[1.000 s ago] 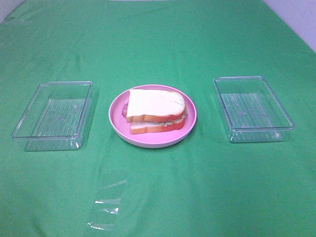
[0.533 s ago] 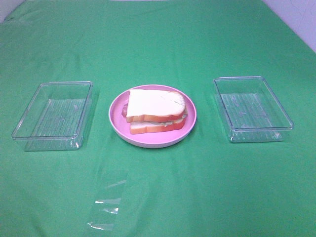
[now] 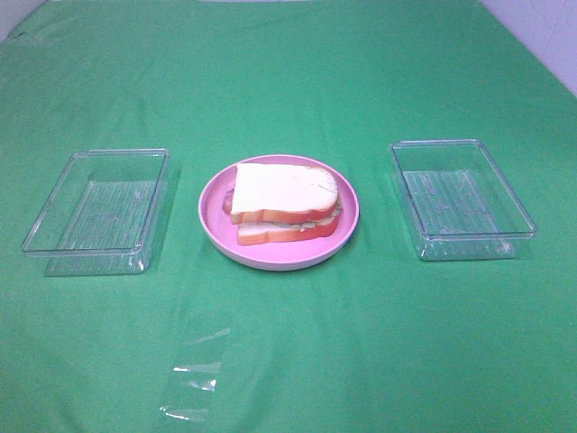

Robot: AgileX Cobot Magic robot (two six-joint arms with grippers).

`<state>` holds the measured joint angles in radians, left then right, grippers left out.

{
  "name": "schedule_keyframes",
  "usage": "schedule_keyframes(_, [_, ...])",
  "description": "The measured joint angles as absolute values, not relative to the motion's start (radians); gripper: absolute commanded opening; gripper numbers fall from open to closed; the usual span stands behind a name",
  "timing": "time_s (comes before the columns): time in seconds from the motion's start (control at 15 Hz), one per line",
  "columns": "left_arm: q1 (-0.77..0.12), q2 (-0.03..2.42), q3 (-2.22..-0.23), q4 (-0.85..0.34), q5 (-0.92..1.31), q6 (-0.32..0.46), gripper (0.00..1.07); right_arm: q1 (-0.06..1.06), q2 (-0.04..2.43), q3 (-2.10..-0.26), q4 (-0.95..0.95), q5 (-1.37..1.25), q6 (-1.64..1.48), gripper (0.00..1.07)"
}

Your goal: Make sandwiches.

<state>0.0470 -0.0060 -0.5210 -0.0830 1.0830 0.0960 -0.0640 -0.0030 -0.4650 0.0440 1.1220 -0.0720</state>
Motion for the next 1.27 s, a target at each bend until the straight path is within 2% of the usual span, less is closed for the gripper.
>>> schedule_keyframes(1.27, [0.047, -0.006, -0.521, -0.083, 1.083, 0.096, 0.98, -0.064, -0.003, -0.456, 0.048, 1.103, -0.080, 0.89])
